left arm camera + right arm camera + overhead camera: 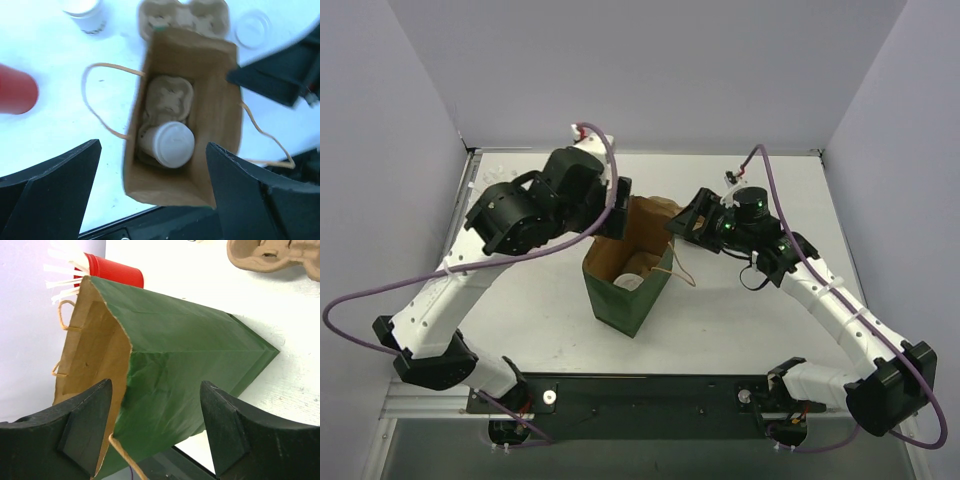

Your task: Pack the takeout coffee

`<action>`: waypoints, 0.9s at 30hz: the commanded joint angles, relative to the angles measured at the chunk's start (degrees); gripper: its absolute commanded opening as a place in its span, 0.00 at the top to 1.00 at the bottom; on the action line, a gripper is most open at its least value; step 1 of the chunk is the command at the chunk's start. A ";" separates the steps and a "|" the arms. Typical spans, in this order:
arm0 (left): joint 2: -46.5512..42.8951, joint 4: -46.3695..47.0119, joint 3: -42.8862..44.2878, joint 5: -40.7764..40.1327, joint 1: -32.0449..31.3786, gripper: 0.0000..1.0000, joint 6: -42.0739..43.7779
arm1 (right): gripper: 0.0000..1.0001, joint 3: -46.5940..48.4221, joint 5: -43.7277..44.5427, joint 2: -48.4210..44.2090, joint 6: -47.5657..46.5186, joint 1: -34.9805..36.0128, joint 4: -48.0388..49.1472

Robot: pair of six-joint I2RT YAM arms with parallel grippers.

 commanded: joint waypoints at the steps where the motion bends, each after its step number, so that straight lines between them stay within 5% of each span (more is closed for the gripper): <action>1: -2.48 3.90 -1.09 -4.86 7.58 0.03 -4.86 | 0.32 4.24 -0.12 0.10 -0.81 0.67 -0.32; 11: -4.07 18.92 -13.84 -0.11 25.25 0.13 -3.02 | 0.24 7.94 0.23 -2.09 -1.34 0.75 -3.22; 18: 2.34 28.42 -18.33 -1.60 33.35 0.33 -0.30 | 0.24 9.43 2.17 -6.75 -2.48 -0.30 -7.00; 27: 15.08 31.07 -10.08 -5.38 36.95 0.39 4.27 | 0.24 9.26 3.49 -10.70 -3.97 -2.32 -9.81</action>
